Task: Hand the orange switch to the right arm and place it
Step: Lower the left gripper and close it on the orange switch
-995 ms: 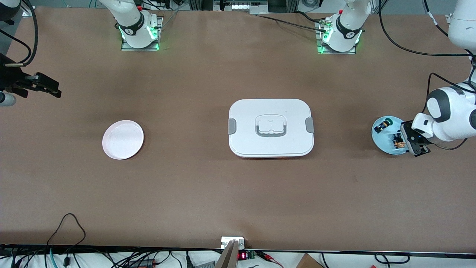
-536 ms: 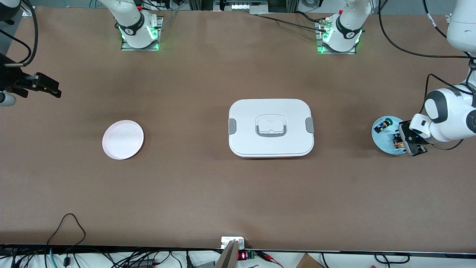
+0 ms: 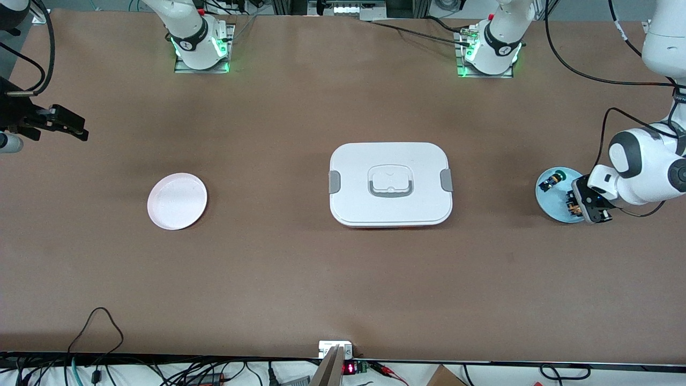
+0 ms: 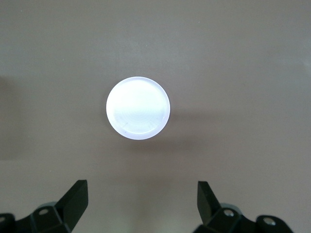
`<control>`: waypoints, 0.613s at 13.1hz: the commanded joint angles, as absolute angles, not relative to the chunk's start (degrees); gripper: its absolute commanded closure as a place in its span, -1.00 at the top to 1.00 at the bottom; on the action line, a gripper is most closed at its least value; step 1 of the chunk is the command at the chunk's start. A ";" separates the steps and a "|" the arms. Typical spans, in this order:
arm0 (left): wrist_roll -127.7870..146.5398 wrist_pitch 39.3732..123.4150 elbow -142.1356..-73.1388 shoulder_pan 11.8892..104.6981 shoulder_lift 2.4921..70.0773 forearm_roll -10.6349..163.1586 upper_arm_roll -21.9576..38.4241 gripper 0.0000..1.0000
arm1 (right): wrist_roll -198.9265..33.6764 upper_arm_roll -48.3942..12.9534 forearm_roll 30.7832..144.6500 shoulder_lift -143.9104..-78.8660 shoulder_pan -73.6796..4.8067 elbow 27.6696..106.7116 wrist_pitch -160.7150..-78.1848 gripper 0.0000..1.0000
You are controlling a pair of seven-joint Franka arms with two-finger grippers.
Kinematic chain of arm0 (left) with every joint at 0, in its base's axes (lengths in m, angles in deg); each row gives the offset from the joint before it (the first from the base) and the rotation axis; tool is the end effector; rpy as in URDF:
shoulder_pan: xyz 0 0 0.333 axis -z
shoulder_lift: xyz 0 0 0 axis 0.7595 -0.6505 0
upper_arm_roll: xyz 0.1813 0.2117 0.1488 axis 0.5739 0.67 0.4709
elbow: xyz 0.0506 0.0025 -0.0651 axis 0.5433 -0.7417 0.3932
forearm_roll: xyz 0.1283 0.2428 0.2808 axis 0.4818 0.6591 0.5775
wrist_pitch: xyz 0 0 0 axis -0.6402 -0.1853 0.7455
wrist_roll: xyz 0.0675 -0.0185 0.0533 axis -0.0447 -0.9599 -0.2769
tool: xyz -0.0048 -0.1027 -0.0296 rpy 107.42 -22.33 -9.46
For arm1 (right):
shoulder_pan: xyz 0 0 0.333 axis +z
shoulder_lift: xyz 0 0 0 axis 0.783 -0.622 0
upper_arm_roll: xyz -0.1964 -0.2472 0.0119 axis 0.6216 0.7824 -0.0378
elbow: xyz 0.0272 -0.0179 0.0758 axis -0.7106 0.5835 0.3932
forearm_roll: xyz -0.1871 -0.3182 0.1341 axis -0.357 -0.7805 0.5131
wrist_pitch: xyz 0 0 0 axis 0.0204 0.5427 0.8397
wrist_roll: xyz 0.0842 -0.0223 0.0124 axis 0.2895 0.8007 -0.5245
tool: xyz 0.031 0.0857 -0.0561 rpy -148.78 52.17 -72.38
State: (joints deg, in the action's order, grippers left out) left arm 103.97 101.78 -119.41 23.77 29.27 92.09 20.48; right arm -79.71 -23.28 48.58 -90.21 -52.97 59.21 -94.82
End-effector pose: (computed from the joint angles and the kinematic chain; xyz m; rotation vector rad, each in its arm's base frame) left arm 0.5718 0.2066 0.1780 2.4599 -1.8207 -0.1232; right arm 0.5665 -0.0171 0.5959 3.1038 0.0235 -0.0674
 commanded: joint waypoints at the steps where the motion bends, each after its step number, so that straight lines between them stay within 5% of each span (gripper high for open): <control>1: 105.12 102.57 -119.99 23.05 29.56 92.29 19.88 -0.27 | -80.06 -23.35 49.38 -90.12 -53.03 58.70 -93.83 1.00; 6: 104.68 100.56 -118.85 22.62 31.93 88.89 19.09 -1.00 | -80.23 -23.35 49.29 -90.65 -52.77 58.70 -94.09 1.00; 8: 104.77 94.69 -116.13 22.35 32.72 81.94 18.47 -1.00 | -80.14 -23.35 48.85 -90.74 -51.72 58.70 -93.92 1.00</control>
